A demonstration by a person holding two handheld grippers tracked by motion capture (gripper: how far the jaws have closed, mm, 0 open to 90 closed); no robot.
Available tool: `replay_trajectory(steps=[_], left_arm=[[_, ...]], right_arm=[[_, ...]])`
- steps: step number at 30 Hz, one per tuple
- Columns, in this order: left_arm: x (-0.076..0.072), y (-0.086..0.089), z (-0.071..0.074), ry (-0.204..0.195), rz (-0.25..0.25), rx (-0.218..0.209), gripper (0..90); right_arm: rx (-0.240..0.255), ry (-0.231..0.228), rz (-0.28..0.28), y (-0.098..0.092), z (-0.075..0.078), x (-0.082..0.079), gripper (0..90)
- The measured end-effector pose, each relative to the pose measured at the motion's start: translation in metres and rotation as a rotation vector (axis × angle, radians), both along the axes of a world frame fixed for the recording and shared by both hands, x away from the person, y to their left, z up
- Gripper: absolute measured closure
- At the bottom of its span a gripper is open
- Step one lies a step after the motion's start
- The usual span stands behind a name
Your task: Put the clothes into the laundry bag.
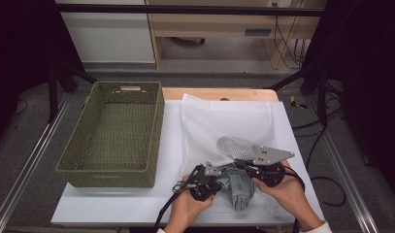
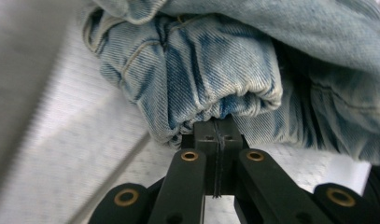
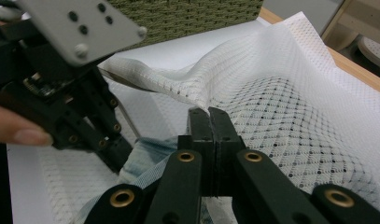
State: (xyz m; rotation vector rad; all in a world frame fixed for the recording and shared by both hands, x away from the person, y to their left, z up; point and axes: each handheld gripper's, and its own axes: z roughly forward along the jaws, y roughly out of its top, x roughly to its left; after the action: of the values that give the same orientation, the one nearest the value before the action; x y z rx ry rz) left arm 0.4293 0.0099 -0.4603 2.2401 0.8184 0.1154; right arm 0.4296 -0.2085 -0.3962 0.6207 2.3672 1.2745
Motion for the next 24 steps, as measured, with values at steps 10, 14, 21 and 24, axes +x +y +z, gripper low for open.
replay_trajectory(steps=[10, 14, 21, 24], left_arm=[[0.015, 0.001, 0.005, -0.032, 0.028, 0.034, 90.0], [0.021, 0.001, 0.008, -0.037, 0.05, 0.034, 90.0], [0.033, 0.0, 0.011, -0.059, 0.08, 0.044, 90.0], [0.038, -0.001, 0.011, -0.07, 0.096, 0.046, 90.0]], right_arm=[[0.0, 0.007, -0.005, 0.0, 0.0, 0.0, 90.0], [-0.001, 0.007, -0.005, 0.0, 0.001, 0.0, 90.0], [-0.015, 0.015, -0.012, 0.0, -0.001, 0.001, 90.0], [-0.02, 0.023, -0.016, 0.0, -0.003, 0.002, 90.0]])
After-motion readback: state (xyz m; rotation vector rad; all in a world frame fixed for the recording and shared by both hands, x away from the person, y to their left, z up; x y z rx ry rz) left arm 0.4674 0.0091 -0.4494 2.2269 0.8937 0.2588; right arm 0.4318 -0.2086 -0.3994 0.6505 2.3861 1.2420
